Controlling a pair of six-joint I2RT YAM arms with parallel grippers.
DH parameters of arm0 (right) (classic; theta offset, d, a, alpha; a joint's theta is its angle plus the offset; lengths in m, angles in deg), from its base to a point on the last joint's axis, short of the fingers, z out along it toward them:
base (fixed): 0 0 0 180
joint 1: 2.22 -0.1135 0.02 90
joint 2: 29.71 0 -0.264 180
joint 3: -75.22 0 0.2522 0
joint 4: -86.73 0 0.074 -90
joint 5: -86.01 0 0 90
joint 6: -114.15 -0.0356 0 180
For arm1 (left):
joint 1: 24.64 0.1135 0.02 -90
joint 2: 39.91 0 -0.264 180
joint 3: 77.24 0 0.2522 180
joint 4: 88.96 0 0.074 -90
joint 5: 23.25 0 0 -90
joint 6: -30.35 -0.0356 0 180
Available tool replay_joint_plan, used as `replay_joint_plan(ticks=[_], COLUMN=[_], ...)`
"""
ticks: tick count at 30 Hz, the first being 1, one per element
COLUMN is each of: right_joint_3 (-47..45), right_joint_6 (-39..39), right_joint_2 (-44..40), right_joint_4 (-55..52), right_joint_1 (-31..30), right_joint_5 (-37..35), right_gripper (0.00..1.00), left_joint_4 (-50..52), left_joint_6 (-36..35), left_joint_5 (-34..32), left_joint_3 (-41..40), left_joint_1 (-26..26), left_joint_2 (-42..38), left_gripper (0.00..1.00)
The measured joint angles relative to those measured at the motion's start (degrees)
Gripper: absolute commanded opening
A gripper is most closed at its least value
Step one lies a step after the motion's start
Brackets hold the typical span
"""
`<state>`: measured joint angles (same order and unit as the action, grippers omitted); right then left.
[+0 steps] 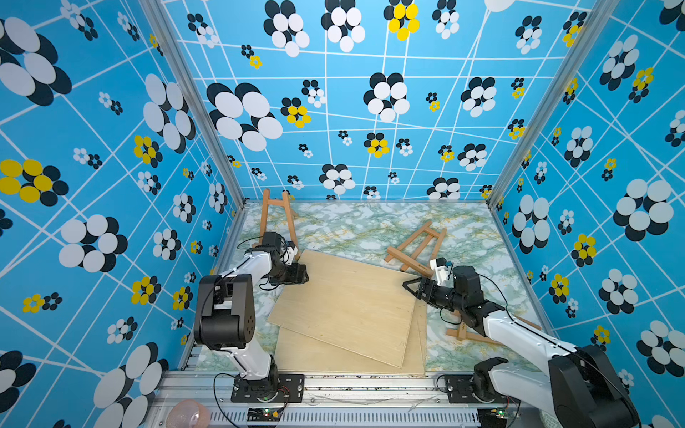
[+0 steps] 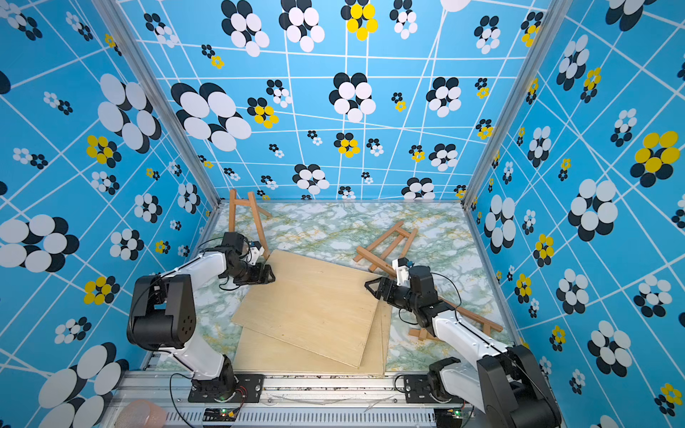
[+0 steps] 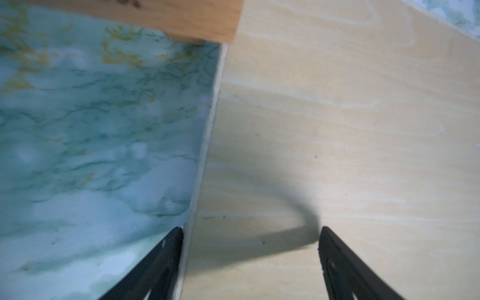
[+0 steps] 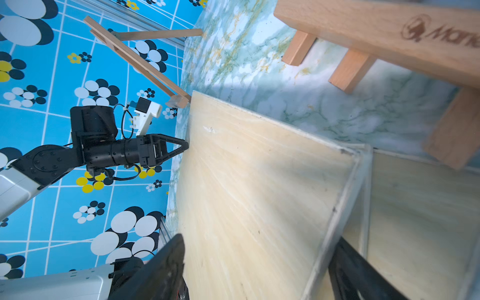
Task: Assemble the easel
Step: Pick up the drawing board.
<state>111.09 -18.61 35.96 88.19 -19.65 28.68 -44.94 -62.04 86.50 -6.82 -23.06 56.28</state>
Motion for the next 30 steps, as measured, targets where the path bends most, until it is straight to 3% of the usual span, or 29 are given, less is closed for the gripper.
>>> replay_joint_plan(ticks=[6, 12, 17, 24, 30], right_joint_3=[0.0, 0.0, 0.5, 3.7, 5.9], right_joint_6=[-4.0, -9.2, -10.7, -6.8, -1.9], right_joint_2=[0.3, 0.3, 0.3, 0.3, 0.0], right_joint_4=[4.5, 10.1, 11.0, 4.5, -0.9], right_joint_1=[0.0, -0.1, -0.5, -0.7, -0.9], right_joint_5=[2.3, 4.3, 5.7, 5.9, 5.8], right_gripper=[0.83, 0.74, 0.54, 0.31, 0.24], left_joint_4=[-0.6, -1.3, -1.7, -1.9, -1.7], left_joint_6=[0.9, 1.6, 2.0, 2.7, 3.3], left_joint_5=[1.5, 4.7, 6.4, 8.4, 9.6], left_joint_3=[0.0, -0.4, -0.7, -0.8, -1.1], left_joint_1=[0.0, 0.0, 0.0, 0.5, 1.6], left_joint_2=[0.0, 0.0, 0.0, 0.0, -1.1], left_gripper=[0.83, 0.83, 0.83, 0.84, 0.84])
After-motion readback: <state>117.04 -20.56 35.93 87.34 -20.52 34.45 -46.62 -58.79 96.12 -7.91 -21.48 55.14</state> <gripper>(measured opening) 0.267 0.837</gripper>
